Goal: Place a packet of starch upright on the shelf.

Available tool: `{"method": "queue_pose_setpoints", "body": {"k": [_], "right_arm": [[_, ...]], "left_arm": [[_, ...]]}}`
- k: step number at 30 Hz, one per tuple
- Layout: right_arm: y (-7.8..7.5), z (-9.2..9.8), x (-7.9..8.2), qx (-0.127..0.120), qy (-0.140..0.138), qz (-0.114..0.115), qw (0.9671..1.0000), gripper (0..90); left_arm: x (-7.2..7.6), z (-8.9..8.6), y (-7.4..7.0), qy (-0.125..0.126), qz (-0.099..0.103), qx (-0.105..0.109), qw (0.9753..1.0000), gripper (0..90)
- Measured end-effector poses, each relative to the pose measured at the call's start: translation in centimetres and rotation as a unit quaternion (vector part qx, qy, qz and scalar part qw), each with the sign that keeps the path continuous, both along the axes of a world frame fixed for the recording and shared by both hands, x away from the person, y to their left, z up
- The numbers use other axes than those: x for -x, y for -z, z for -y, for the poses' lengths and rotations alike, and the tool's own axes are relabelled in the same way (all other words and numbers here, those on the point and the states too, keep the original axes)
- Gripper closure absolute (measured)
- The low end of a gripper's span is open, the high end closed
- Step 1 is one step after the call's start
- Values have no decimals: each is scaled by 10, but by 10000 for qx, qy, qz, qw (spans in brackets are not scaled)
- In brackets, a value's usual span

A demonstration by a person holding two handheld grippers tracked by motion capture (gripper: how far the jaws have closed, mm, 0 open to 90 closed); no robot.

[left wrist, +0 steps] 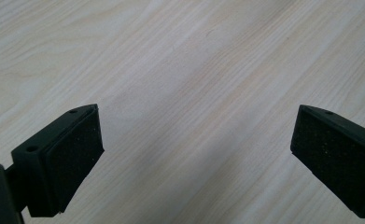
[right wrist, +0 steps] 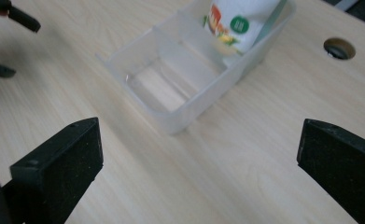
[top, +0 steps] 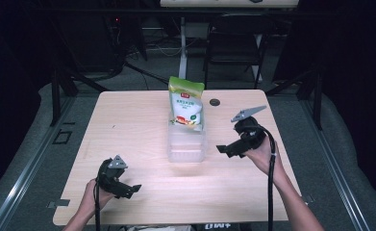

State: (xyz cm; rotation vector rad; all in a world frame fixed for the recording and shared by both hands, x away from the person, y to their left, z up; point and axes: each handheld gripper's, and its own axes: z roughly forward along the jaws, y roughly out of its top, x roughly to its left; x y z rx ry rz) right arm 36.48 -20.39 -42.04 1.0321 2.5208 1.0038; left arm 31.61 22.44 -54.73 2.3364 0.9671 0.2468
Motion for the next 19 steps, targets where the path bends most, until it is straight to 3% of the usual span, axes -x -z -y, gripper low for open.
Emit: {"method": "queue_pose_setpoints", "body": {"k": [7, 9, 11, 13, 16, 19], "right_arm": [[43, 12, 37, -14, 27, -186, 9998, 0], [59, 16, 46, -292, 96, -154, 9994, 0], [72, 17, 49, -302, -34, -326, 9990, 0], [83, 18, 53, -426, -36, -327, 9986, 0], [94, 14, 58, -123, 24, -173, 9998, 0], [98, 11, 56, -30, -27, -299, 9995, 0]], "left_arm": [[1, 1, 0, -16, 13, 29, 10000, 14], [0, 1, -1, -3, 62, 28, 10000, 10], [1, 1, -2, -7, 94, 25, 10000, 6], [1, 0, -2, -11, 129, 38, 9999, 2], [0, -2, -3, 26, 127, 75, 9999, 1], [0, -3, -3, -36, 259, 118, 9996, 1]]}}
